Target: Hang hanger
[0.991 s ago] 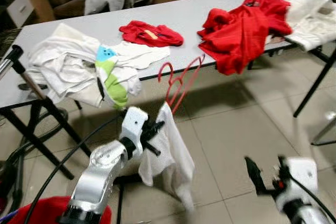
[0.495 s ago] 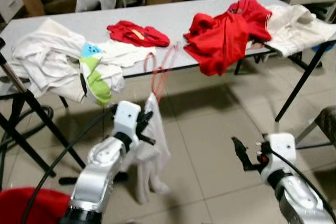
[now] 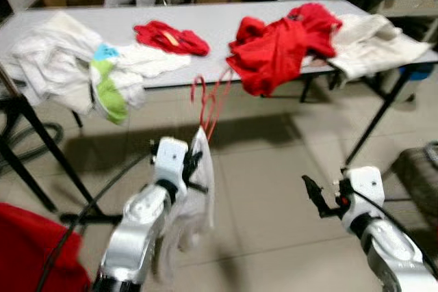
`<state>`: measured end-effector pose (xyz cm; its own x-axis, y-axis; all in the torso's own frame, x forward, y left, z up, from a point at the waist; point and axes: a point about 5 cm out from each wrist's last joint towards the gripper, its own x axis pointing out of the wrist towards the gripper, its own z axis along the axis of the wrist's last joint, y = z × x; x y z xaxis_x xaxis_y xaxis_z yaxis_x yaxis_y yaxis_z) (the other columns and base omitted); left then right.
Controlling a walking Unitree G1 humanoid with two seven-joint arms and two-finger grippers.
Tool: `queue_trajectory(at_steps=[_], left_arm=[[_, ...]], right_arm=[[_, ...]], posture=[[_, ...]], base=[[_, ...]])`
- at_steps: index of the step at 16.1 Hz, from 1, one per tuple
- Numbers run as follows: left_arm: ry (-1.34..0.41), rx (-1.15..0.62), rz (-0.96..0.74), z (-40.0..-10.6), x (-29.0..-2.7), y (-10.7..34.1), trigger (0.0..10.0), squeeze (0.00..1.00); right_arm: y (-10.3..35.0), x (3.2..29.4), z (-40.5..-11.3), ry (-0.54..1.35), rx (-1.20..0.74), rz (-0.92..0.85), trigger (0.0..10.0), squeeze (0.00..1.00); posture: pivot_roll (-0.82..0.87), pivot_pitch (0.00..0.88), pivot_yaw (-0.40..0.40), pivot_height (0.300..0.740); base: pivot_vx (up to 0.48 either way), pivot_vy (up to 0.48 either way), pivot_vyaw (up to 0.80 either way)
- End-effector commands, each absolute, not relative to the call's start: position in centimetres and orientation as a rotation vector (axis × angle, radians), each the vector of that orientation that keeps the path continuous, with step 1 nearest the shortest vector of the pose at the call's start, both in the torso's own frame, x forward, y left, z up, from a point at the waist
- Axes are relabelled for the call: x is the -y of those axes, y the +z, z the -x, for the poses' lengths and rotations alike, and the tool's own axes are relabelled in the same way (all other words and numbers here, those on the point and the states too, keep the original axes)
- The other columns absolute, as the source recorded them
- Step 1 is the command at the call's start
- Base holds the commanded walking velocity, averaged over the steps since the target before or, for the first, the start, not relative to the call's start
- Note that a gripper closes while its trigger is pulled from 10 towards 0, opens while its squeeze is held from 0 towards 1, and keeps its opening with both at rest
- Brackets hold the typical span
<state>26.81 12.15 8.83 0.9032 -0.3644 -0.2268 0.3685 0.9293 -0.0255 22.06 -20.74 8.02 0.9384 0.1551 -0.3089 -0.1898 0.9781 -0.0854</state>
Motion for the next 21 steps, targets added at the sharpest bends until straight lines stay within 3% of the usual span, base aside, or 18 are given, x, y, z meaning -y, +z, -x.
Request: queue_trajectory(at_steps=[1,5,9,12,13,16,19,20,21], left_arm=[[-0.371,-0.197,-0.032,-27.1,-12.2,9.6,10.0,0.00],[-0.424,-0.168,-0.024,-27.7,-11.6,10.2,10.0,0.00],[-0.474,-0.186,-0.041,-28.5,-11.0,10.4,10.0,0.00],[-0.560,-0.174,-0.011,-28.3,-10.6,10.5,9.8,0.00],[-0.674,-0.170,0.011,-28.2,-10.6,10.8,0.0,0.00],[-0.984,-0.163,-0.108,-29.6,-12.0,13.1,0.0,0.00],[-1.175,-0.158,-0.148,-31.0,-13.0,15.7,0.0,0.00],[-1.285,-0.132,-0.141,-31.5,-13.4,17.5,0.0,0.00],[-1.374,-0.125,-0.122,-31.9,-13.6,19.0,0.0,0.00]], right_arm=[[8.2,21.0,-22.4,0.176,-0.297,0.127,10.0,0.00],[8.2,21.2,-22.0,0.153,-0.287,0.090,10.0,0.00],[8.3,21.7,-21.2,0.116,-0.277,0.044,10.0,0.00],[8.5,22.1,-21.0,0.123,-0.273,0.073,10.0,0.00],[8.8,22.1,-20.9,0.181,-0.268,0.069,10.0,0.00],[9.9,22.9,-20.8,0.423,-0.251,0.078,10.0,0.00],[10.3,22.9,-21.4,0.596,-0.261,0.068,10.0,0.00],[10.4,23.2,-21.5,0.685,-0.285,0.035,10.0,1.00],[10.5,23.8,-21.4,0.748,-0.301,0.002,10.0,1.00]], posture=[[-0.08,0.000,-0.020,0.740],[-0.09,0.000,0.002,0.740],[-0.11,0.000,0.033,0.740],[-0.12,0.000,0.034,0.740],[-0.12,0.000,0.023,0.740],[-0.11,0.000,0.019,0.740],[-0.11,0.000,0.039,0.740],[-0.11,0.000,0.054,0.740],[-0.11,0.000,0.062,0.740]], base=[[0.000,-0.337,0.00],[0.000,-0.245,0.00],[0.000,0.476,-0.80],[0.000,0.000,-0.27],[0.000,0.000,0.00],[0.000,0.000,0.00],[0.000,0.000,0.00],[0.000,0.000,0.00],[0.000,0.000,0.00]])
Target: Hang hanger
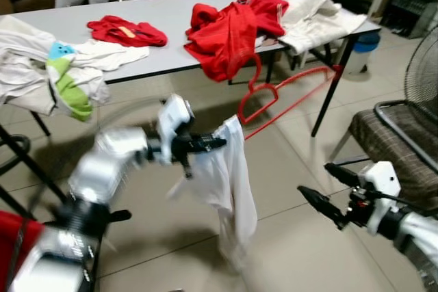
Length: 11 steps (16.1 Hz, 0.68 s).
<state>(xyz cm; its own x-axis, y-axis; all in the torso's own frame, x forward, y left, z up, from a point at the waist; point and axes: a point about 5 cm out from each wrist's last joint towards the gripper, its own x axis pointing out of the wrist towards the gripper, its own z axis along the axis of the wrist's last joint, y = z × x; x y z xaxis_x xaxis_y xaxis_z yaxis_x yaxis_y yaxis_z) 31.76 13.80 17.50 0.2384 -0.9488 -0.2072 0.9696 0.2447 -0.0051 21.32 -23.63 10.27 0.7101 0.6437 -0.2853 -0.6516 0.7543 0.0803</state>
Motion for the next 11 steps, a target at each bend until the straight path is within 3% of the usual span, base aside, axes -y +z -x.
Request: queue_trajectory(at_steps=[1,3,10,11], left_arm=[[-1.404,-0.124,-0.120,-32.0,-13.8,19.4,0.0,0.00],[-1.519,-0.133,-0.137,-32.3,-13.8,21.2,0.0,0.00],[-1.819,-0.029,-0.132,-31.6,-11.8,26.1,0.0,0.00],[-1.840,-0.013,-0.129,-31.5,-11.4,26.6,0.0,0.00]], right_arm=[[10.6,24.0,-21.4,0.769,-0.306,-0.010,10.0,1.00],[10.9,25.0,-21.3,0.838,-0.341,-0.047,10.0,1.00],[10.3,23.7,-21.9,1.006,-0.351,-0.061,10.0,1.00],[10.3,23.8,-21.9,1.047,-0.371,-0.044,10.0,0.87]], posture=[[-0.11,0.000,0.068,0.740],[-0.12,0.000,0.082,0.740],[-0.13,0.000,0.126,0.740],[-0.13,0.000,0.123,0.740]], base=[[0.000,0.000,0.00],[0.000,0.000,0.00],[0.000,0.000,0.00],[0.000,0.000,0.00]])
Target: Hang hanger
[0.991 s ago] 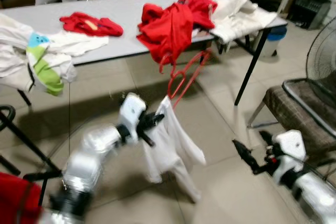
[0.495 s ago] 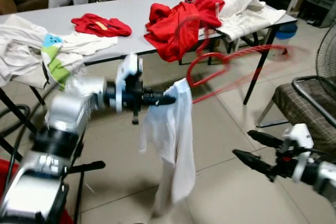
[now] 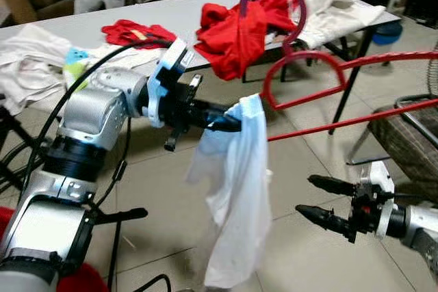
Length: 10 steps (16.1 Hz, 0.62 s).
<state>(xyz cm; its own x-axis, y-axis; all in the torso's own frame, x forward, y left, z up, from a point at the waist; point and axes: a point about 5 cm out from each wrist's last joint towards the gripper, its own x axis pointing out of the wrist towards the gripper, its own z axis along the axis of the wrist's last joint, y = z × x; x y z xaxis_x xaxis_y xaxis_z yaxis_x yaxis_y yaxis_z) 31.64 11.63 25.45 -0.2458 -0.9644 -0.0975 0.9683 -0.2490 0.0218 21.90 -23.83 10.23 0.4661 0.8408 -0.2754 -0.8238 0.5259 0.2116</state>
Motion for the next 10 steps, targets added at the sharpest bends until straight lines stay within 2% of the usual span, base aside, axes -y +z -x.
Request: queue_trajectory(at_steps=[1,2,6,10], left_arm=[[-1.847,-0.011,-0.129,-31.5,-11.3,26.7,0.0,0.00],[-1.876,-0.006,-0.129,-31.3,-11.0,27.1,0.0,0.00],[-1.964,0.027,-0.086,-30.6,-9.7,28.0,0.0,0.00],[-1.999,0.034,-0.076,-30.3,-9.3,28.6,0.0,0.00]], right_arm=[[10.2,23.8,-21.9,1.065,-0.381,-0.036,10.0,0.46],[10.4,23.7,-22.2,1.109,-0.378,-0.006,10.0,0.00],[11.2,23.7,-24.6,1.103,-0.324,-0.001,10.0,0.00],[11.8,25.1,-25.3,1.113,-0.326,-0.029,10.0,0.00]], posture=[[-0.13,0.000,0.124,0.740],[-0.12,0.000,0.122,0.740],[-0.13,0.000,0.118,0.740],[-0.11,0.000,0.101,0.740]], base=[[0.000,0.000,0.00],[0.000,0.000,0.00],[0.000,0.000,0.00],[0.000,0.000,0.00]])
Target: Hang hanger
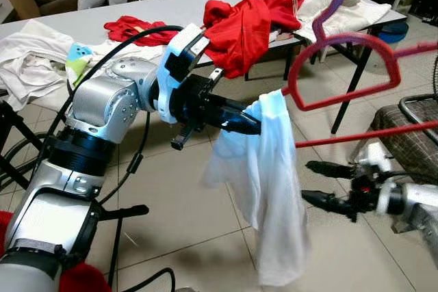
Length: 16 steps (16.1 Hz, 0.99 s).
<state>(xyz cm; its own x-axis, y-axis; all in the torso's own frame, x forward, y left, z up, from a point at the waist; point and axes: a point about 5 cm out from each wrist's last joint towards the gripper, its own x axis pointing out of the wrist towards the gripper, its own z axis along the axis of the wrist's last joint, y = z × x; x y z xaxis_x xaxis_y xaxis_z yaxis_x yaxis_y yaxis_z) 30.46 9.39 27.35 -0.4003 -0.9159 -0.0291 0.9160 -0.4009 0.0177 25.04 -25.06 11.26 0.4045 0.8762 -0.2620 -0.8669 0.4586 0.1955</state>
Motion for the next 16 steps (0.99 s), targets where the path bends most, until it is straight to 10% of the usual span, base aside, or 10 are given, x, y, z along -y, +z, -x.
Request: queue_trajectory(at_steps=[1,2,3,5,16], left_arm=[[-2.002,0.037,-0.073,-30.3,-9.2,28.7,0.0,0.00],[-2.007,0.038,-0.071,-30.3,-9.1,28.7,0.0,0.00],[-2.010,0.038,-0.072,-30.3,-9.0,28.6,0.0,0.00],[-2.011,0.039,-0.070,-30.3,-9.1,28.7,0.0,0.00],[-2.073,0.051,-0.041,-29.6,-8.3,29.4,0.0,0.00]], right_arm=[[11.9,25.0,-25.2,1.143,-0.327,-0.043,10.0,0.00],[12.1,24.4,-25.0,1.207,-0.332,-0.071,9.3,0.00],[12.2,23.8,-24.8,1.261,-0.339,-0.094,3.5,0.00],[12.3,23.6,-24.8,1.276,-0.334,-0.124,0.0,0.00],[10.6,21.2,-26.0,1.310,-0.345,-0.310,0.0,0.00]], posture=[[-0.11,0.000,0.101,0.740],[-0.11,0.000,0.102,0.740],[-0.11,0.000,0.102,0.740],[-0.11,0.000,0.103,0.740],[-0.10,0.000,0.108,0.740]], base=[[0.000,0.000,0.00],[0.000,0.000,0.00],[0.000,0.000,0.00],[0.000,0.000,0.00],[0.000,0.000,0.00]])
